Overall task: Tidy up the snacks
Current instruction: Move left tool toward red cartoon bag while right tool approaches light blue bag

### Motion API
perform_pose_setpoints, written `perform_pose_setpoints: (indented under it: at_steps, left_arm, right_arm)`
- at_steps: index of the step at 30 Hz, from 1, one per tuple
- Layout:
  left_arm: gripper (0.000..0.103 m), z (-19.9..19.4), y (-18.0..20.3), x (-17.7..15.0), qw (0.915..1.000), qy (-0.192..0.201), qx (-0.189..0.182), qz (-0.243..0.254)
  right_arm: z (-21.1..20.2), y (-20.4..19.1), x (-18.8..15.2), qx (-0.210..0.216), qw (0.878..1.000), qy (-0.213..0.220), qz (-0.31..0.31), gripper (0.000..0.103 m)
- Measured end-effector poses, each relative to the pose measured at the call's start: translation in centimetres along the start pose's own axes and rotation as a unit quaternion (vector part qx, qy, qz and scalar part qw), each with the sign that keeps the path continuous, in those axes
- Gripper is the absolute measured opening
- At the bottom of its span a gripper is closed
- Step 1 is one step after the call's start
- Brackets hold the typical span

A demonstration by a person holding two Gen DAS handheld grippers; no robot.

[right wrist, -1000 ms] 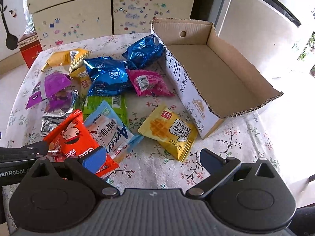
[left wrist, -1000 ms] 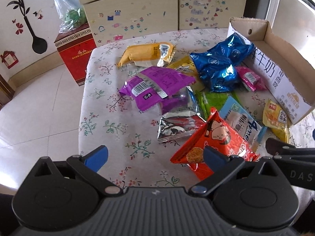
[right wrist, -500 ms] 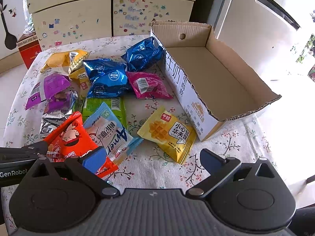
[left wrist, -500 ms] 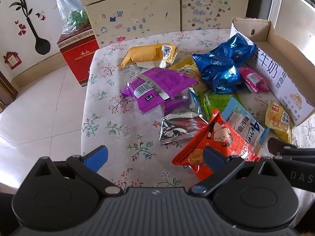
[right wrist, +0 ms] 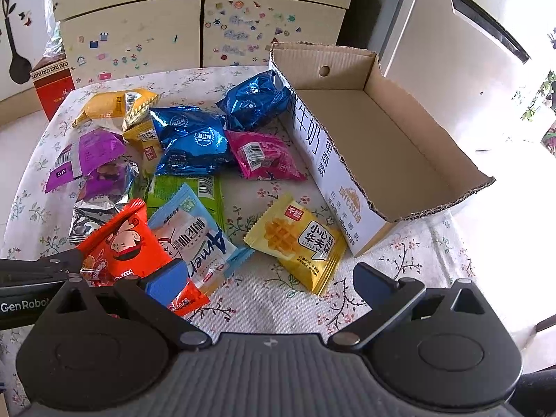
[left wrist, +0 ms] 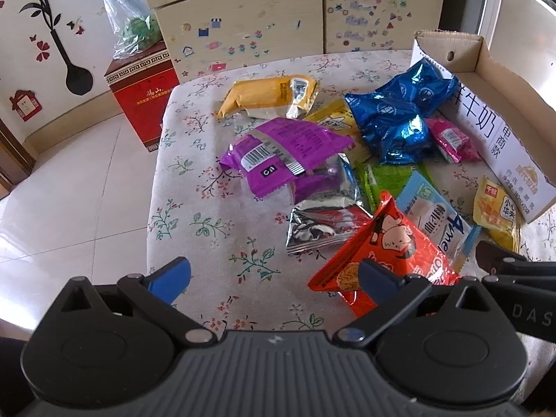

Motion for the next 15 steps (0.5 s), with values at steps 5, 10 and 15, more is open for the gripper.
perform_pose_setpoints:
  at_steps: [5,10,15]
  left_arm:
    - [0.101,0.05,-0.02,-0.03,1.0000,-0.001,-0.001,-0.002]
    - [0.101,0.11,0.01,-0.14,1.0000,-0.002,0.003,-0.003]
    - [0.101,0.16,0.06,-0.19,1.0000,-0.003,0.007,-0.002]
  right_arm:
    - [0.06,0.01,0.00,0.000,1.000,0.001,0.000,0.103]
    - [0.15,-0.01,-0.06,-0.002,1.000,0.001,-0.001,0.103]
    - [0.21,0.02,-0.05,-0.003,1.000,0.001,-0.001,0.103]
Point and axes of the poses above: each gripper's, at about its wrist camera, not at the fingertips, and z roughly the way its jaws point, y to its right, x to its top, the point moved 8 cm from there along z, roughly the way its jaws point, and after that the axes turned 6 degrees about -z, right-handed, at the moved point
